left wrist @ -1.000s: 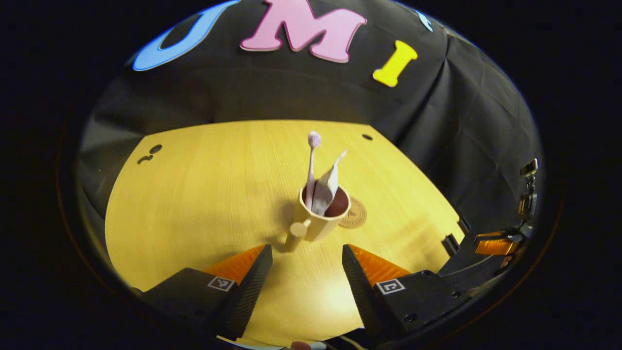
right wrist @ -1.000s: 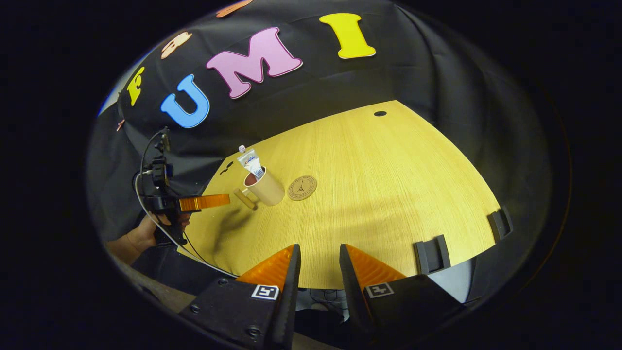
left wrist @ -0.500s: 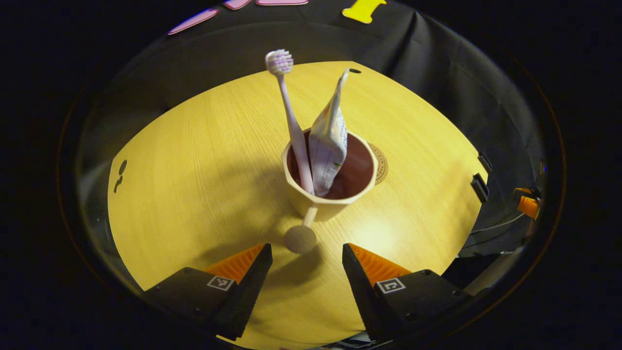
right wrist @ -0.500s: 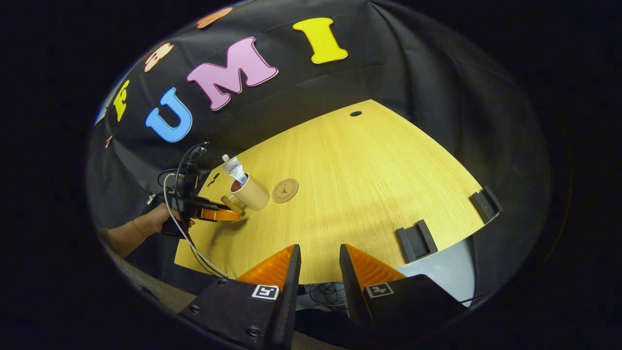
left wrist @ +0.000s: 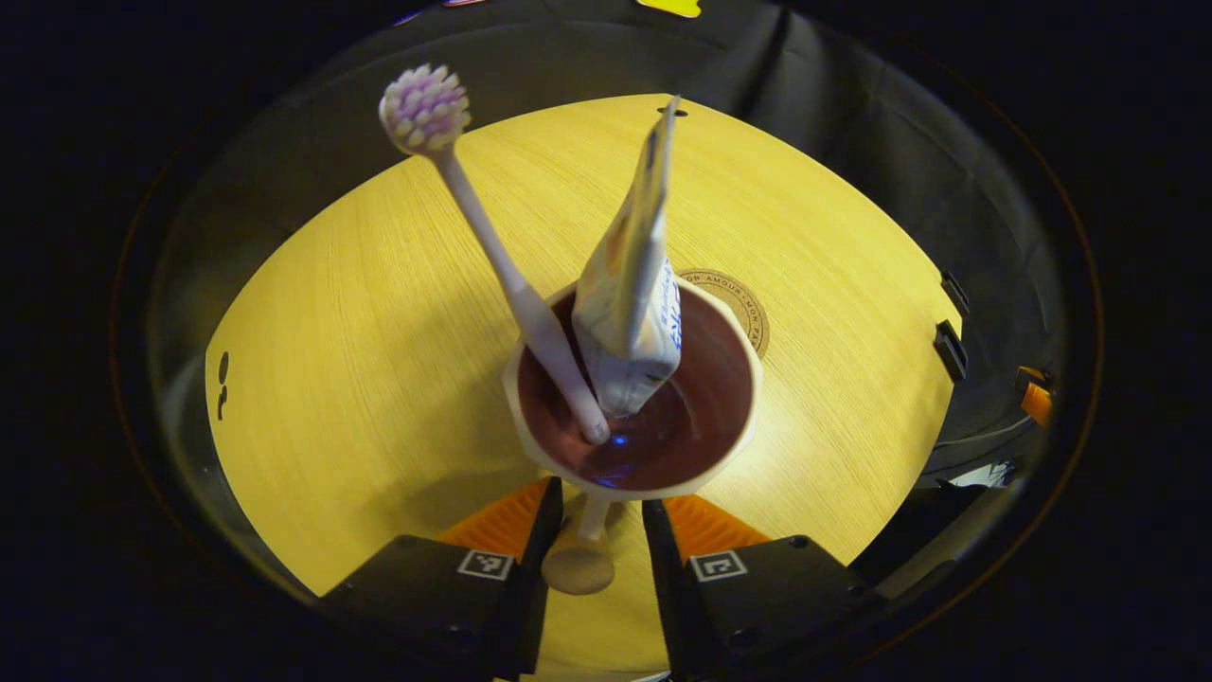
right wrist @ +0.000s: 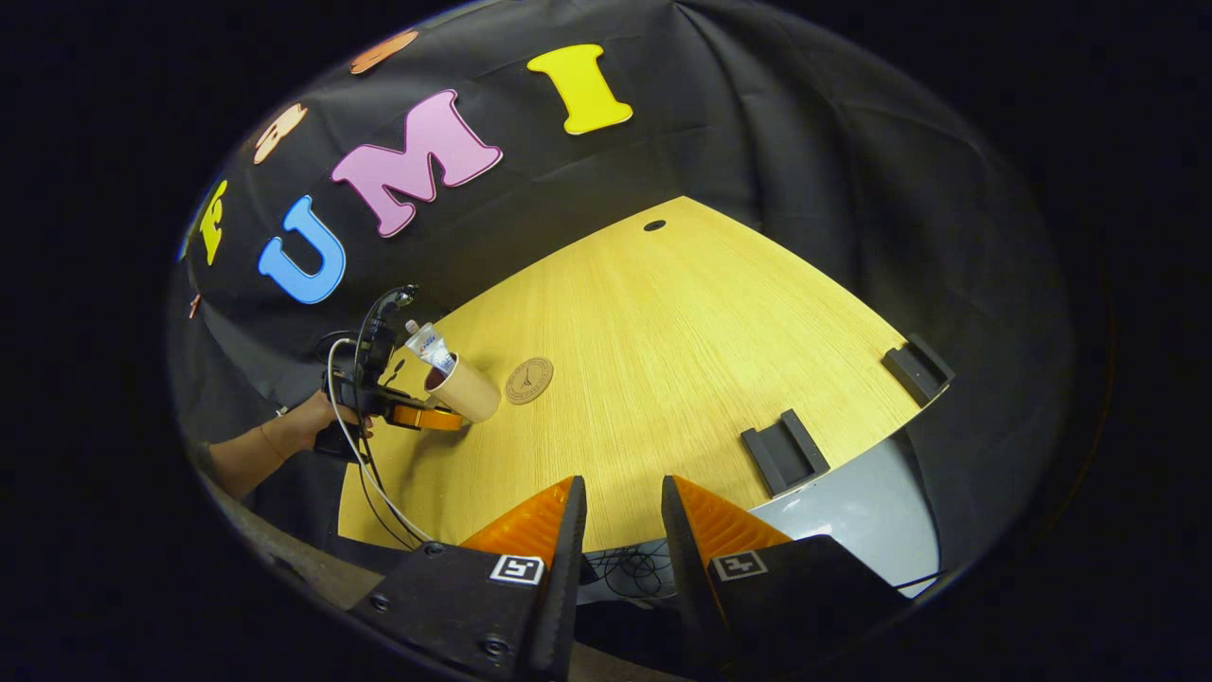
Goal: Put the toothbrush and toothpaste on the desktop into the cup, then pick up the cup and place it on the coaster on the desktop.
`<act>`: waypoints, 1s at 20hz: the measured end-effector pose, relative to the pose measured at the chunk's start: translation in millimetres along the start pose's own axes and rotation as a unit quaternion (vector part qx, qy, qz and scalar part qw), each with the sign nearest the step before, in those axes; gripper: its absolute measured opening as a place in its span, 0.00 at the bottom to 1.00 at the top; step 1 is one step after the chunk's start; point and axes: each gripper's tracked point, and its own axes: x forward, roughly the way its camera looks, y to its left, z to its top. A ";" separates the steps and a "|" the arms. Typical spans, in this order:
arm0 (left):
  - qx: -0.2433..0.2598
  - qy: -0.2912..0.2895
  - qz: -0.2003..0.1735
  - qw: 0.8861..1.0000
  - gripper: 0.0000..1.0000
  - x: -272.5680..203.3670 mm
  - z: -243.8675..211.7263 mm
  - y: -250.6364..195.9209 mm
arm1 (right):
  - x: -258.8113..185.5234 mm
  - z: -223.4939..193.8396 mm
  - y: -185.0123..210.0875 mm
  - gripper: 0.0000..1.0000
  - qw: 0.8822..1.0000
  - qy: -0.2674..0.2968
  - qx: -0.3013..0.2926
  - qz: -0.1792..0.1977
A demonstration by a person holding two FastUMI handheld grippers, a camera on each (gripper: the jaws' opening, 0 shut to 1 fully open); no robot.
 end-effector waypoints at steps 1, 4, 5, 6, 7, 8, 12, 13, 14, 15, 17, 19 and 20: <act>-0.001 0.003 -0.001 1.000 0.50 -1.1 -1.0 -0.5 | 0.2 0.2 0.2 0.49 1.000 0.000 0.002 -0.001; -0.008 -0.004 -0.004 1.000 0.33 -1.1 0.1 -1.1 | 0.4 -0.9 -0.3 0.49 1.000 0.001 0.004 -0.004; -0.011 -0.010 -0.005 1.000 0.37 -0.6 1.2 -2.0 | 0.9 -0.6 0.3 0.49 1.000 0.002 0.004 -0.003; -0.016 -0.016 -0.006 1.000 0.32 -1.1 1.3 -3.2 | 0.8 -0.9 0.1 0.49 1.000 0.003 0.003 -0.003; -0.020 -0.023 -0.006 1.000 0.27 -2.1 2.4 -4.5 | 1.1 -1.4 0.7 0.49 1.000 0.005 0.003 -0.002; -0.023 -0.033 -0.006 0.999 0.31 -3.3 3.9 -6.3 | 1.4 -1.8 0.8 0.49 1.000 0.006 0.001 -0.001; -0.014 -0.057 -0.002 0.998 0.31 -12.8 10.5 -16.3 | 2.6 -0.8 0.7 0.49 1.000 0.006 -0.001 0.003; -0.014 -0.062 -0.006 0.998 0.30 -14.8 13.2 -21.0 | 2.8 -0.3 0.3 0.49 1.000 0.006 -0.001 0.003; -0.016 -0.066 -0.008 0.998 0.30 -16.4 14.8 -25.3 | 3.2 -0.5 0.7 0.49 1.000 0.005 -0.001 0.003; -0.017 -0.069 -0.010 0.997 0.30 -18.2 16.9 -30.0 | 3.1 0.3 0.5 0.49 1.000 0.004 0.000 0.003; -0.010 -0.075 -0.015 0.997 0.35 -21.2 24.7 -41.2 | 2.7 2.2 -0.1 0.49 1.000 0.002 0.002 0.002; -0.002 -0.079 -0.021 0.997 0.30 -22.9 33.9 -51.9 | 1.8 4.5 -0.8 0.49 1.000 -0.001 0.005 0.000; 0.001 -0.080 -0.025 0.997 0.35 -21.8 38.2 -57.9 | 1.1 4.6 -1.8 0.49 1.000 -0.003 0.007 -0.002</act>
